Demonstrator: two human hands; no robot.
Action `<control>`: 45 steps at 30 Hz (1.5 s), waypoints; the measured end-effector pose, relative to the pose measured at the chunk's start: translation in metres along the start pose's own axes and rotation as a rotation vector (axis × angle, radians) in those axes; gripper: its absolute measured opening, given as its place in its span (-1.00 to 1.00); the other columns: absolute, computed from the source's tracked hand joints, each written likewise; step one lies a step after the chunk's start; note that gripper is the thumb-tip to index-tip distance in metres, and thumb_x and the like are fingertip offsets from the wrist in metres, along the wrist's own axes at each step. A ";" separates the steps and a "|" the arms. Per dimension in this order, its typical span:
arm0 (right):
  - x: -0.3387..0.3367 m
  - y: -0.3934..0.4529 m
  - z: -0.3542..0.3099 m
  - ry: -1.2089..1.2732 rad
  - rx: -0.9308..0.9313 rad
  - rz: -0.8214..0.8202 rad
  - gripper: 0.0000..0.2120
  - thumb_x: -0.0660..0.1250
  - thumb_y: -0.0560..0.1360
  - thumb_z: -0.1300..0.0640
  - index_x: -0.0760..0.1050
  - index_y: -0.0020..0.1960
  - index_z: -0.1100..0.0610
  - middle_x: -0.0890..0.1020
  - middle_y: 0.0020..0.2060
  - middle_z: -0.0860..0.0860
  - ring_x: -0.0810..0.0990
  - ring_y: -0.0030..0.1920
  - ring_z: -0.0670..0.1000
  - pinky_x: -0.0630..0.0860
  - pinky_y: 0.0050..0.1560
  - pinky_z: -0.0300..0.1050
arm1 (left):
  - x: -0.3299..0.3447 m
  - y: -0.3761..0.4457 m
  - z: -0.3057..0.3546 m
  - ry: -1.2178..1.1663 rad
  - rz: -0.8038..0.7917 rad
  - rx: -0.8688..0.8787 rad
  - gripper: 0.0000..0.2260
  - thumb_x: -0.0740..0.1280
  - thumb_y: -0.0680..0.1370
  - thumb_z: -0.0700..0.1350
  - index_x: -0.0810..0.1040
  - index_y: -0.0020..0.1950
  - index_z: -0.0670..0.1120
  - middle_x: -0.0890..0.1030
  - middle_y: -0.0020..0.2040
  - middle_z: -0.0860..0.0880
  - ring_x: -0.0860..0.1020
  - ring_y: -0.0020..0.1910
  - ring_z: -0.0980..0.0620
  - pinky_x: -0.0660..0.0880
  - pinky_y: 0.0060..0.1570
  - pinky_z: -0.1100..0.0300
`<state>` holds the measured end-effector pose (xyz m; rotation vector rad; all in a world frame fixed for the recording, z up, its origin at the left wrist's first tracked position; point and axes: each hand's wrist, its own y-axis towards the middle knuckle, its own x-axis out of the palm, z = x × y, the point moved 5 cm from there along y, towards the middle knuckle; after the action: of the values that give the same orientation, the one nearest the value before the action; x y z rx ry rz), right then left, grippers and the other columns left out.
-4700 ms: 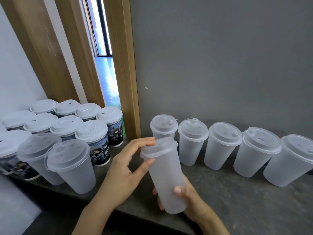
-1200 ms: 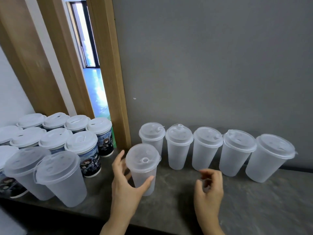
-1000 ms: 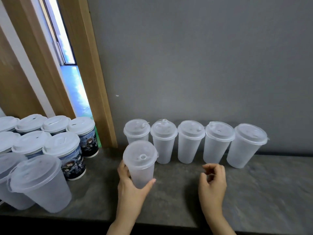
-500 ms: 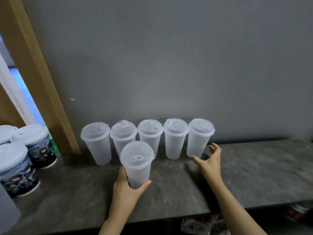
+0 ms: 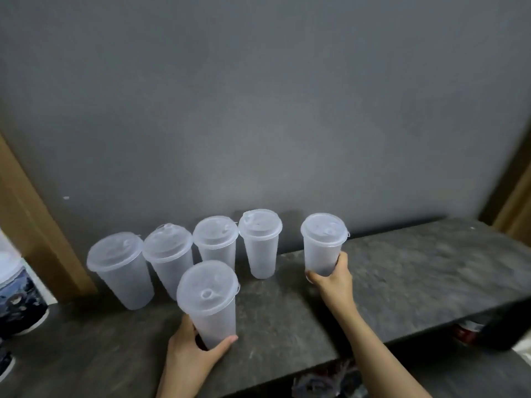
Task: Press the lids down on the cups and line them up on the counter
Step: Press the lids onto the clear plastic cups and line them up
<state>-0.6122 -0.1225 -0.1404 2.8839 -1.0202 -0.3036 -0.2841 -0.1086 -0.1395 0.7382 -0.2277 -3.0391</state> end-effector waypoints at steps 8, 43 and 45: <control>-0.109 -0.015 0.014 -0.054 0.000 0.198 -0.49 0.56 0.31 0.25 0.38 0.12 0.00 0.58 0.06 0.03 0.61 0.05 0.00 0.63 -0.02 0.06 | 0.129 -0.003 0.064 -0.114 -0.251 0.071 -0.26 0.68 0.11 0.01 0.46 0.21 0.11 0.61 -0.03 0.14 0.61 0.02 0.06 0.48 0.00 0.20; -0.381 0.294 0.096 -0.122 -0.050 0.134 -0.38 0.61 0.29 0.24 0.37 0.20 -0.05 0.60 0.00 -0.16 0.59 0.01 -0.15 0.50 -0.05 -0.18 | 0.529 0.092 0.264 0.009 -0.171 0.130 -0.32 0.55 0.25 0.19 0.38 0.29 0.10 0.56 0.16 0.11 0.54 0.17 0.05 0.45 -0.04 0.19; -0.381 0.300 0.099 -0.113 -0.046 0.137 -0.37 0.61 0.29 0.24 0.36 0.20 -0.09 0.57 0.00 -0.25 0.57 -0.01 -0.21 0.48 -0.08 -0.24 | 0.537 0.097 0.269 0.022 -0.185 0.127 -0.33 0.55 0.25 0.18 0.38 0.28 0.09 0.57 0.16 0.09 0.54 0.17 0.05 0.50 0.00 0.15</control>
<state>-1.1072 -0.1158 -0.1361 2.7662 -1.2057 -0.4781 -0.8876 -0.1886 -0.1342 0.8458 -0.3757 -3.2130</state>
